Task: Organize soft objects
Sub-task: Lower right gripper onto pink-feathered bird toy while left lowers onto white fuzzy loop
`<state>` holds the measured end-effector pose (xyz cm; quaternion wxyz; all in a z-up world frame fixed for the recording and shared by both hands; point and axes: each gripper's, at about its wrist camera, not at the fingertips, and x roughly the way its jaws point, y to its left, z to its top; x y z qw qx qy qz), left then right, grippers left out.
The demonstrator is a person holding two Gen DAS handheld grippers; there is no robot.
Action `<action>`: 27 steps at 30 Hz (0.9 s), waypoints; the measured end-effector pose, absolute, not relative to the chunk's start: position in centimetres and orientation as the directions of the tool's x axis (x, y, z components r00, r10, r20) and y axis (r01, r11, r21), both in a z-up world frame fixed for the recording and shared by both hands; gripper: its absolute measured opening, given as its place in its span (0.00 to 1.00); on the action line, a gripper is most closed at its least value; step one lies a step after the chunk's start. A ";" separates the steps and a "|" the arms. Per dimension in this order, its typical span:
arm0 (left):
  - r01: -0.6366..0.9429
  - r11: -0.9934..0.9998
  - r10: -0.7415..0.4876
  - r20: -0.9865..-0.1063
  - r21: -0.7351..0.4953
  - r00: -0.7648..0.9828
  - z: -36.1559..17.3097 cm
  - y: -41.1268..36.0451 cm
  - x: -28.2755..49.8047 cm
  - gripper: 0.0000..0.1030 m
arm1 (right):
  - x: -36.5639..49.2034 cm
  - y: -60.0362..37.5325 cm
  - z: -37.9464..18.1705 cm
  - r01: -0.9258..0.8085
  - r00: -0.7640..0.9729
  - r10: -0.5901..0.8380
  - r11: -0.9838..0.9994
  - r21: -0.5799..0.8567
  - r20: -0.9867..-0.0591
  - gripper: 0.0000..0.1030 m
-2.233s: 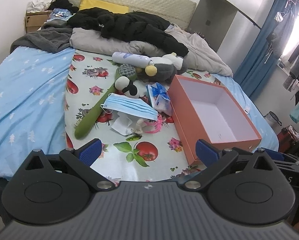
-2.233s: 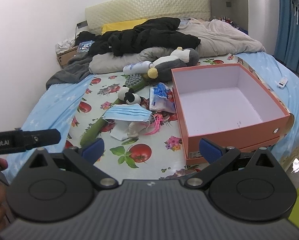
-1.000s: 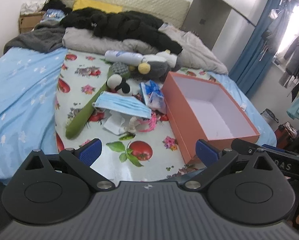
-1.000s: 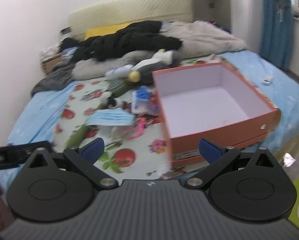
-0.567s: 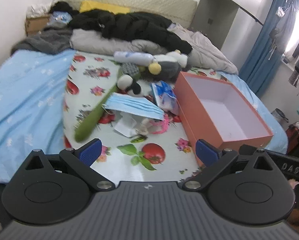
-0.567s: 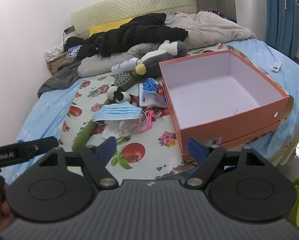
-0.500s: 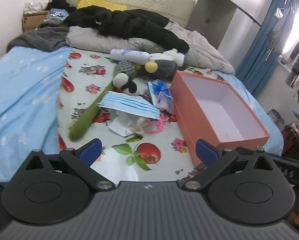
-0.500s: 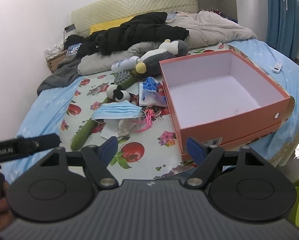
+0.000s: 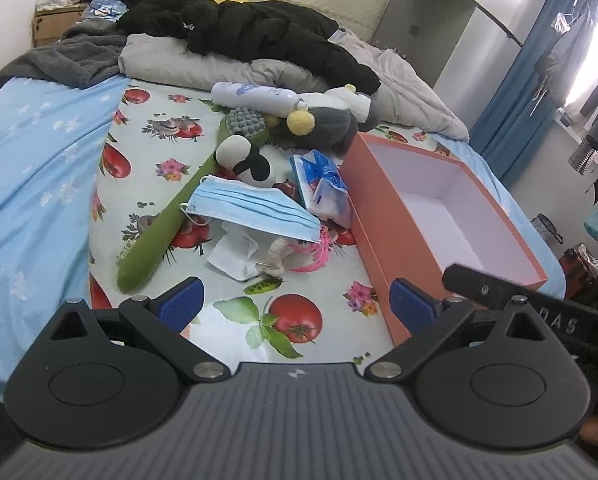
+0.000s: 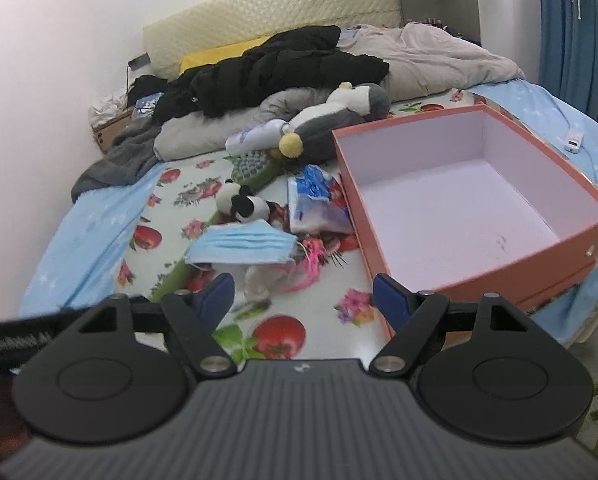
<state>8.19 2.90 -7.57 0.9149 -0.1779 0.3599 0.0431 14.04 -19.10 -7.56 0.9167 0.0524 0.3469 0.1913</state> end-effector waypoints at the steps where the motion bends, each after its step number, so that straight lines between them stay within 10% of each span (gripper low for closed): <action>1: -0.209 0.933 -0.049 -0.677 -0.294 0.734 -7.8 3.2 8.6 0.97 | 14.4 -18.7 -7.6 -0.319 0.690 0.388 0.921 0.224 -0.611 0.75; 20: -0.238 0.908 -0.128 -0.768 -0.346 0.628 -17.6 6.9 20.8 0.49 | 27.1 -10.6 -15.8 -0.304 0.624 0.306 0.943 0.137 -0.719 0.21; 27: -0.235 0.892 -0.205 -0.809 -0.385 0.550 -20.3 8.1 25.2 0.47 | 31.9 -8.8 -19.0 -0.237 0.546 0.222 0.966 0.105 -0.808 0.22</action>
